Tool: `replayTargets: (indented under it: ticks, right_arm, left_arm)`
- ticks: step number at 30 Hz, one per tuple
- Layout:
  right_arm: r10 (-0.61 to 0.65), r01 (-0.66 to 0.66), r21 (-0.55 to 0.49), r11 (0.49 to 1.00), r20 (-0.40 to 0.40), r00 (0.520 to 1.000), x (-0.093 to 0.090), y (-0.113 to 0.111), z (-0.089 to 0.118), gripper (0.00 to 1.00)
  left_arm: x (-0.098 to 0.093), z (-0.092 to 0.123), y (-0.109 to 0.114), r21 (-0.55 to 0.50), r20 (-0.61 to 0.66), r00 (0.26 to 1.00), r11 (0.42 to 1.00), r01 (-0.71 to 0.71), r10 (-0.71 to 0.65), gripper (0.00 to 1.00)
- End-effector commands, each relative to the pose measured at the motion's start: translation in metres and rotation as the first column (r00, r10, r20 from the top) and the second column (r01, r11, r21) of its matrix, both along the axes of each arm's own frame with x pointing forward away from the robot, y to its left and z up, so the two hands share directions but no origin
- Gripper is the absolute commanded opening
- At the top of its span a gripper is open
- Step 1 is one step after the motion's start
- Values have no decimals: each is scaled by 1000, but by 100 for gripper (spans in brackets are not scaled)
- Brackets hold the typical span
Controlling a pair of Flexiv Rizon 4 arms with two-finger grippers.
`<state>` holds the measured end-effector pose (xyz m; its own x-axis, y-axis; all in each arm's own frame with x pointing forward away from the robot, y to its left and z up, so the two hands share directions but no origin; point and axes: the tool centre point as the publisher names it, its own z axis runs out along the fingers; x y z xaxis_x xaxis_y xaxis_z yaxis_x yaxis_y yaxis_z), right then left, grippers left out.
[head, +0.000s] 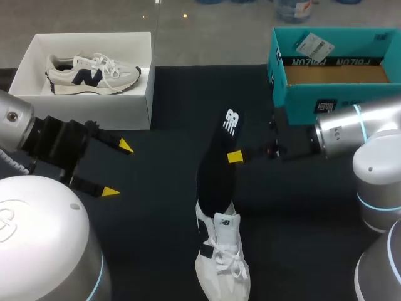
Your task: Take the shoe out of the shoebox, open the shoe tongue, remove and reinsert the insole, then place the shoe into the shoebox
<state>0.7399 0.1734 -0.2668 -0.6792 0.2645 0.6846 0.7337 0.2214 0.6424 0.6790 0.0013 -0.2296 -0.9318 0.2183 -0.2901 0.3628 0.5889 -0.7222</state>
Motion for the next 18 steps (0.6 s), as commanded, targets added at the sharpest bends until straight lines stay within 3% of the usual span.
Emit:
replayTargets:
  ticks: [1, 11, 18]
  right_arm:
    - [15, -15, -20, 1000, 1, 1000, 8, 1, 4, 0]
    - [55, -51, -77, 996, 53, 997, 14, -3, 7, 0]
    - [58, -49, -94, 994, 92, 994, 6, 1, 4, 0]
  left_arm:
    - [0, 0, 0, 2, -2, 1000, 1000, 1, -1, 100]
    - [0, 0, 0, 2, -2, 1000, 1000, 1, -1, 100]
    - [0, 0, 0, 2, -2, 1000, 1000, 1, -1, 100]
